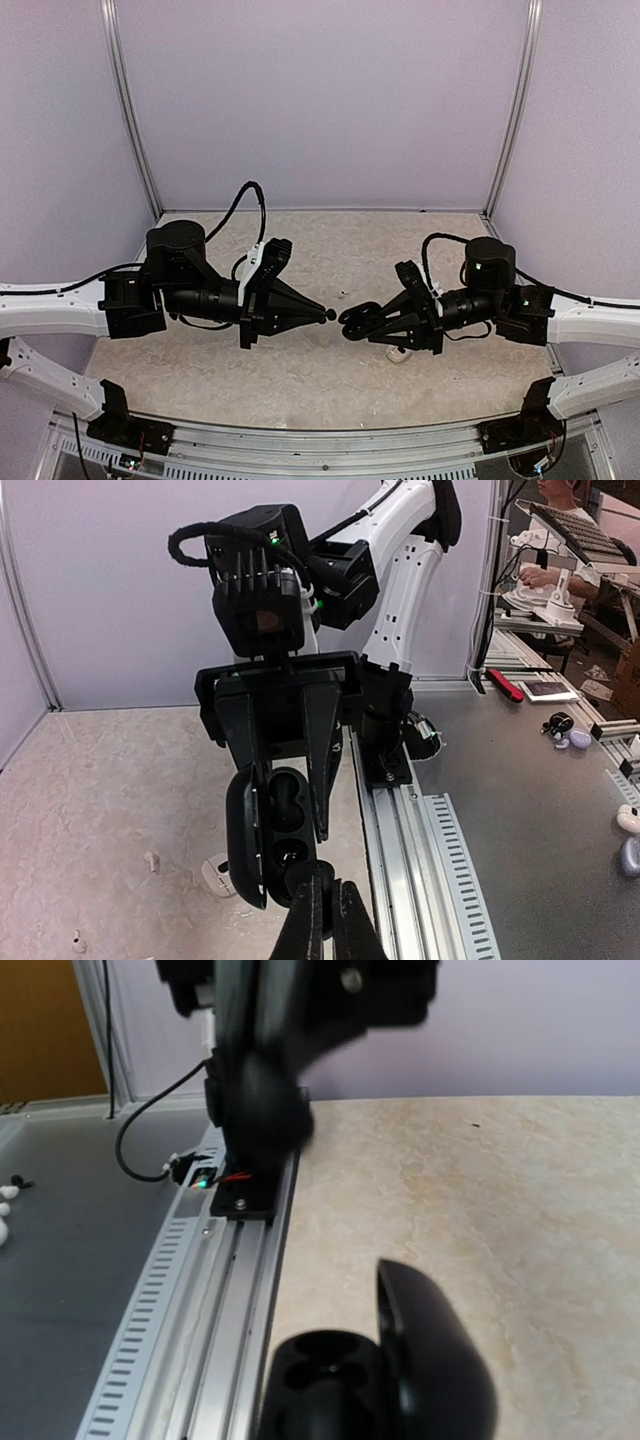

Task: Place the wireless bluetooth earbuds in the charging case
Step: Insert the left earbud into the left side groove of the charging case.

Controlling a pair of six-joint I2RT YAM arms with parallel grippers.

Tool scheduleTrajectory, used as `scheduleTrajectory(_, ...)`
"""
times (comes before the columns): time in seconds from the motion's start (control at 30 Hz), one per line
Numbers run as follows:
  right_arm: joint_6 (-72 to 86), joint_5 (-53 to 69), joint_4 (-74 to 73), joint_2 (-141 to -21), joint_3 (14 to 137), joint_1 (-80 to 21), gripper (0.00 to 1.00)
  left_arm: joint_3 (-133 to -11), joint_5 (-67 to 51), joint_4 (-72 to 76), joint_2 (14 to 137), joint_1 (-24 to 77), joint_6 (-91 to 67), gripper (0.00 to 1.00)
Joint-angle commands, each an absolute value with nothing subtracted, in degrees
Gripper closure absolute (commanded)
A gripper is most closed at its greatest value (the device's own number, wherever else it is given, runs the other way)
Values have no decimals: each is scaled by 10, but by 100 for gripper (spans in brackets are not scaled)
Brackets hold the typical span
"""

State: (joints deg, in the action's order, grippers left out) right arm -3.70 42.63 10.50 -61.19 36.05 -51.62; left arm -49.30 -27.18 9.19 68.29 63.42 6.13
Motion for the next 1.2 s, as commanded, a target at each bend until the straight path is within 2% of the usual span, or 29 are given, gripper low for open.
scheduleTrajectory(0.0,-60,436,105,-621,381,-531,100,-519,-276,105,711,653,77,100)
scheduleTrajectory(1.17,-71,433,109,-614,396,-550,100,-528,-233,59,748,664,110,100)
